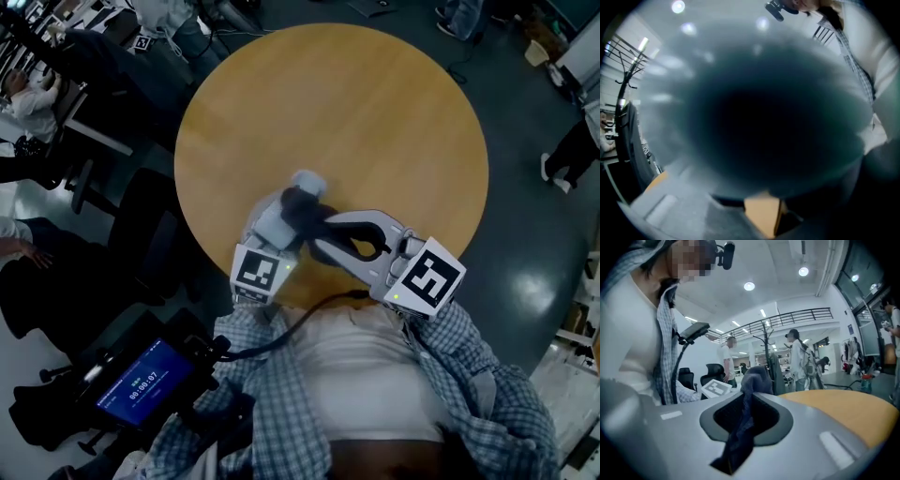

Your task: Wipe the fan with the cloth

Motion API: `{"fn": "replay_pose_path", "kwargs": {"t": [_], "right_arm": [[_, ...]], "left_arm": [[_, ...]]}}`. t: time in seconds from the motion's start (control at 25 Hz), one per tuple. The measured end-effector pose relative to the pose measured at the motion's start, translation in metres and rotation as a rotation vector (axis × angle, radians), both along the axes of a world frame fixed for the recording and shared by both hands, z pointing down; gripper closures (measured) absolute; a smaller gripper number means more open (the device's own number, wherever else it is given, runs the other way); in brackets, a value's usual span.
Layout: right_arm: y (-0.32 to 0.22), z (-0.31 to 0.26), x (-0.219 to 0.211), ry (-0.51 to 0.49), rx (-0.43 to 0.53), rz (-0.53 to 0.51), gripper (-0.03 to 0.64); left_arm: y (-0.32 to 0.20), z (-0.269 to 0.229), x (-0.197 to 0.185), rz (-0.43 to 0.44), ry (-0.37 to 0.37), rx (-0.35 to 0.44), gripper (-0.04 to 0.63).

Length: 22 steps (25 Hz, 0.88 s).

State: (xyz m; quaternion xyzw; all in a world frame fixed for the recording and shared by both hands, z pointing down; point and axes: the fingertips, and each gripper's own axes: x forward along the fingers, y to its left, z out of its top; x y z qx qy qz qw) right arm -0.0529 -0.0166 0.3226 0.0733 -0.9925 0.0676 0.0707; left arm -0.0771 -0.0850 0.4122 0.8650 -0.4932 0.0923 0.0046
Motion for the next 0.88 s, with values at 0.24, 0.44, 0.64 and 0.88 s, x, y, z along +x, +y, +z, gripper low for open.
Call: {"fn": "replay_pose_path", "kwargs": {"t": [0.24,0.44,0.64,0.88], "right_arm": [[-0.048,0.074,0.031,0.026,-0.223,0.228,0.560],[-0.072,0.108,0.039,-0.079,-0.453,0.304,0.561],[-0.101,0.126,0.040,-0.172,-0.598,0.316,0.561],[-0.134,0.103,0.024,-0.185,-0.540,0.227,0.561]], "left_arm": [[0.000,-0.013,-0.002,-0.004,0.061,0.029,0.449],[0.005,-0.034,0.008,0.050,0.129,0.033,0.449],[0.014,-0.050,0.018,0.126,0.191,0.044,0.449],[0.028,-0.044,0.046,0.278,0.125,0.020,0.449]]}}
